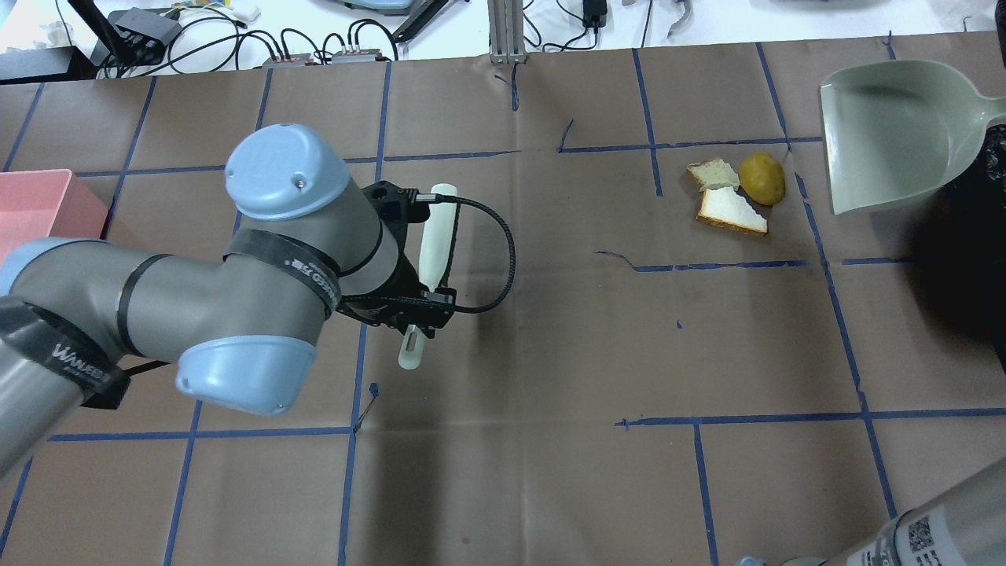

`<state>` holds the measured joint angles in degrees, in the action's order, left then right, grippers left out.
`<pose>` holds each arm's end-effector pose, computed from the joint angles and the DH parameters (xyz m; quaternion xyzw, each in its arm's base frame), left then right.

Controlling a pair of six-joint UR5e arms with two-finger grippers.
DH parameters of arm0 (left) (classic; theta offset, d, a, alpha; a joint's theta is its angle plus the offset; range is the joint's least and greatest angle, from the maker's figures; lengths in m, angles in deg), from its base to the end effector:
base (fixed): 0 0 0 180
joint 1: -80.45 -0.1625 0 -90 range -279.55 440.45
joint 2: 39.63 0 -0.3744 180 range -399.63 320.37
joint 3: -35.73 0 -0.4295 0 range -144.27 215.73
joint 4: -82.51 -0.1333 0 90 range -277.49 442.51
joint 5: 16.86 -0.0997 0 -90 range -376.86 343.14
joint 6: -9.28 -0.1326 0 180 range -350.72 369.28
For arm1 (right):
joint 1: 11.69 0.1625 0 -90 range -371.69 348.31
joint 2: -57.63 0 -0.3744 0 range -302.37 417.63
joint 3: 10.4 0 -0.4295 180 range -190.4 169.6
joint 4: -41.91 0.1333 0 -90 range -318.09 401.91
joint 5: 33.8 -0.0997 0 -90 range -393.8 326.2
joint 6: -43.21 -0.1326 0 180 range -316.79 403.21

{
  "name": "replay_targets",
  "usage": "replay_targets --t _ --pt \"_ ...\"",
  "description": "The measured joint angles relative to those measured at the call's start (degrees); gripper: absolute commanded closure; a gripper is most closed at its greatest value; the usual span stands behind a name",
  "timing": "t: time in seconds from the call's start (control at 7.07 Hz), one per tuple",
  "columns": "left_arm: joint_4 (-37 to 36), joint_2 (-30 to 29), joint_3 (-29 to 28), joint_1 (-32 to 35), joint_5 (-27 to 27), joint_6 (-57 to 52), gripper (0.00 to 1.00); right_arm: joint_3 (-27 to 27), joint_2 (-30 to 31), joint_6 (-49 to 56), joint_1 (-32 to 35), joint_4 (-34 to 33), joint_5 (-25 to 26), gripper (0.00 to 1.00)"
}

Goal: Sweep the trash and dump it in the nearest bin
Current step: 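Reach the held brush with the left gripper toward the bread and potato, then sweep the potato and bread into the dustpan with the left gripper's brush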

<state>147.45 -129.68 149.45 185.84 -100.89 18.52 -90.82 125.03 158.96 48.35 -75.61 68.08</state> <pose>-0.2735 -0.4392 0.2342 -0.0542 -0.9971 -0.0001 0.0533 -0.2534 -0.6519 0.3107 0.6620 -0.7317 -0.0611 0.1502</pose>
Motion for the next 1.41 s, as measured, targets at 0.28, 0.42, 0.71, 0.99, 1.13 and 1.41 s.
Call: replay_targets --t 0.28,0.42,0.71,0.99,1.13,1.41 --pt "-1.27 -6.12 -5.17 5.22 0.51 4.84 1.0 2.44 -4.18 5.82 -0.29 -1.26 -0.05 1.0" --pt "-1.21 -8.71 -7.79 7.05 0.94 7.35 1.0 3.87 -6.52 8.25 -0.33 -2.48 -0.05 1.0" --pt "-0.45 -15.01 -15.19 11.2 1.37 10.18 1.0 5.86 -9.65 9.16 -0.32 -3.71 -0.54 1.0" --pt "3.27 -23.12 -26.24 16.09 1.17 15.08 1.0 6.1 -11.42 7.68 0.05 -4.28 -0.77 1.0" --pt "4.95 -26.91 -31.12 17.97 1.1 17.18 1.0 6.04 -11.97 6.57 0.3 -4.3 -0.82 1.0" --pt "6.49 -33.78 -39.68 21.1 0.98 22.37 1.0 5.9 -13.03 5.69 0.54 -4.17 -2.36 1.0"
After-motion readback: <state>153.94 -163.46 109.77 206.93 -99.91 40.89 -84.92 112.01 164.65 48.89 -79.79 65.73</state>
